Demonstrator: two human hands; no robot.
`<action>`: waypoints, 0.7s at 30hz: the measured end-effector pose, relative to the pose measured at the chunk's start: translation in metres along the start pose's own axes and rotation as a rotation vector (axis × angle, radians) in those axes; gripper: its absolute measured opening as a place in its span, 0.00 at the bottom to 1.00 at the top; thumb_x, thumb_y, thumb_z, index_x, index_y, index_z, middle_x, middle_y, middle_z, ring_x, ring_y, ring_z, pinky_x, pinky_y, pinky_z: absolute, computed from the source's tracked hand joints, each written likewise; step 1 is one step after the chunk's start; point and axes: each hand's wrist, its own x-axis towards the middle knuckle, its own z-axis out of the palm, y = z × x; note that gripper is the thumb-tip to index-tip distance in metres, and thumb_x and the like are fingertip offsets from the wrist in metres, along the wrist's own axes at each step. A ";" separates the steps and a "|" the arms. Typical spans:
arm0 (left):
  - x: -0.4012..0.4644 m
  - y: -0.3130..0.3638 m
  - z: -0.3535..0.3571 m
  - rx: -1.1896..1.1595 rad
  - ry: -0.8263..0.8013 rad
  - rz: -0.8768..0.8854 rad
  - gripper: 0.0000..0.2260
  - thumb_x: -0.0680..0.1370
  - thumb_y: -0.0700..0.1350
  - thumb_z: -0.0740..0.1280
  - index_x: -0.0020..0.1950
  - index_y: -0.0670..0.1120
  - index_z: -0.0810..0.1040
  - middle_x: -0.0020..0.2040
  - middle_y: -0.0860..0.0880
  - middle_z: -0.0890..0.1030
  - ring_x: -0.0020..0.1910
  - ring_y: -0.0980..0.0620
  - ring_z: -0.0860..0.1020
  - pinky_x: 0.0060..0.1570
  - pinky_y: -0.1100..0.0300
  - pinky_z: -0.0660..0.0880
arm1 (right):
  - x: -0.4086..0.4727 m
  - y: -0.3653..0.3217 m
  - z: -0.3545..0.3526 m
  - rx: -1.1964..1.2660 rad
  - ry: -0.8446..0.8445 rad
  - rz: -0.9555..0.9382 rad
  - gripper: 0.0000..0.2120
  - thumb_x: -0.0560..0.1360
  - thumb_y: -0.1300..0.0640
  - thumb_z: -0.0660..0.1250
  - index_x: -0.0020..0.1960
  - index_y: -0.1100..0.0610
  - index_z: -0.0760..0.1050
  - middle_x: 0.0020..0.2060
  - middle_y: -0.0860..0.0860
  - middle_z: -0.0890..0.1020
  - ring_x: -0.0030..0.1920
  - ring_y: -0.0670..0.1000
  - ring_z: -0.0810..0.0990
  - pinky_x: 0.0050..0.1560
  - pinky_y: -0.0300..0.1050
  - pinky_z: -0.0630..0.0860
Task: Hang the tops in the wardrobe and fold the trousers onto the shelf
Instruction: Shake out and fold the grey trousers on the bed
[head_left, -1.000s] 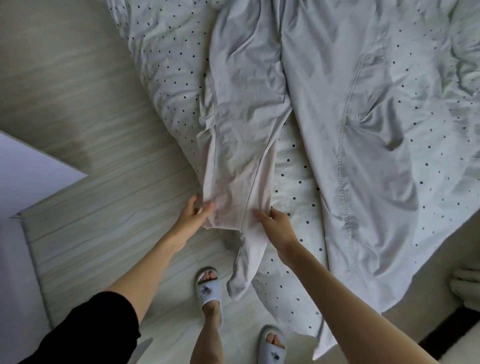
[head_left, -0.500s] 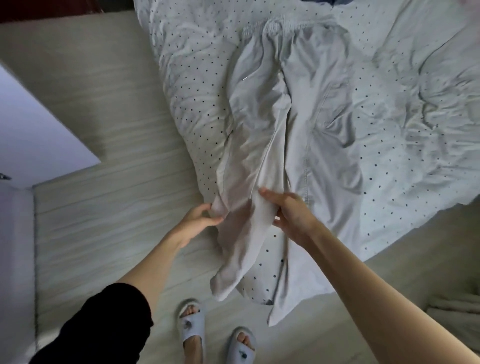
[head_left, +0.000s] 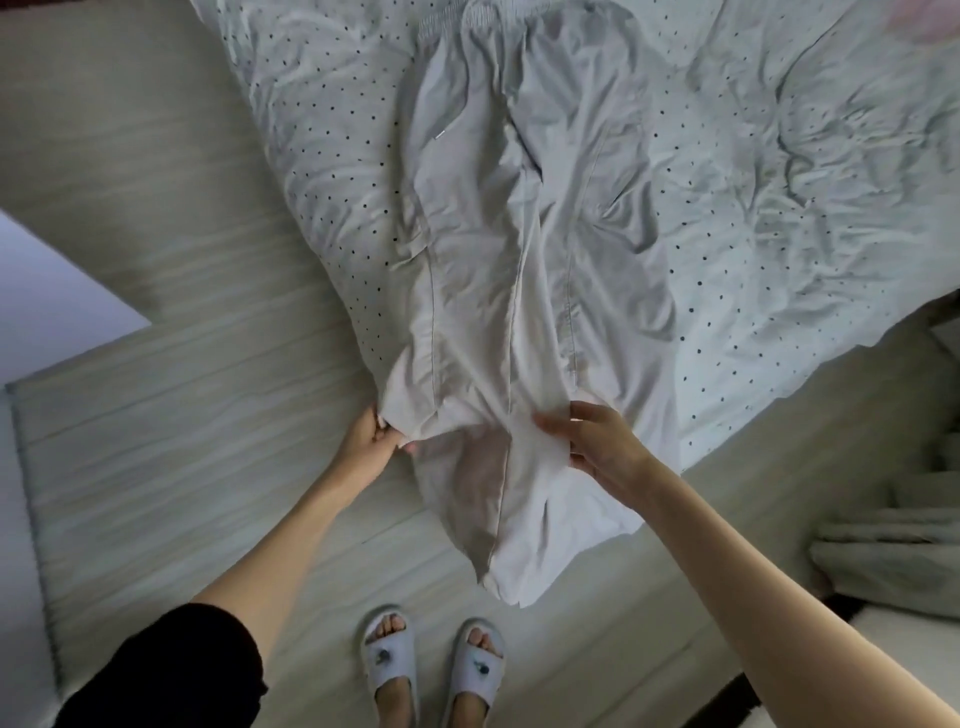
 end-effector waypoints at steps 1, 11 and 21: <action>-0.003 0.000 -0.005 -0.009 0.008 0.001 0.03 0.78 0.36 0.63 0.48 0.43 0.74 0.37 0.52 0.79 0.32 0.69 0.76 0.36 0.75 0.70 | -0.001 0.004 -0.003 -0.003 0.008 0.008 0.08 0.74 0.60 0.69 0.52 0.61 0.78 0.52 0.57 0.83 0.51 0.53 0.80 0.62 0.52 0.74; -0.005 0.024 -0.058 -0.058 -0.042 -0.069 0.06 0.82 0.43 0.56 0.59 0.46 0.69 0.56 0.48 0.75 0.57 0.52 0.73 0.59 0.57 0.69 | -0.013 0.032 -0.001 0.063 0.064 0.047 0.05 0.75 0.59 0.69 0.45 0.62 0.78 0.37 0.53 0.82 0.37 0.48 0.81 0.45 0.42 0.80; -0.057 0.017 -0.074 -0.285 -0.440 -0.400 0.20 0.79 0.59 0.56 0.63 0.49 0.75 0.59 0.48 0.81 0.58 0.50 0.79 0.57 0.52 0.74 | -0.024 0.058 0.009 -0.025 0.087 0.049 0.09 0.75 0.57 0.69 0.51 0.61 0.78 0.43 0.51 0.81 0.44 0.47 0.79 0.45 0.39 0.76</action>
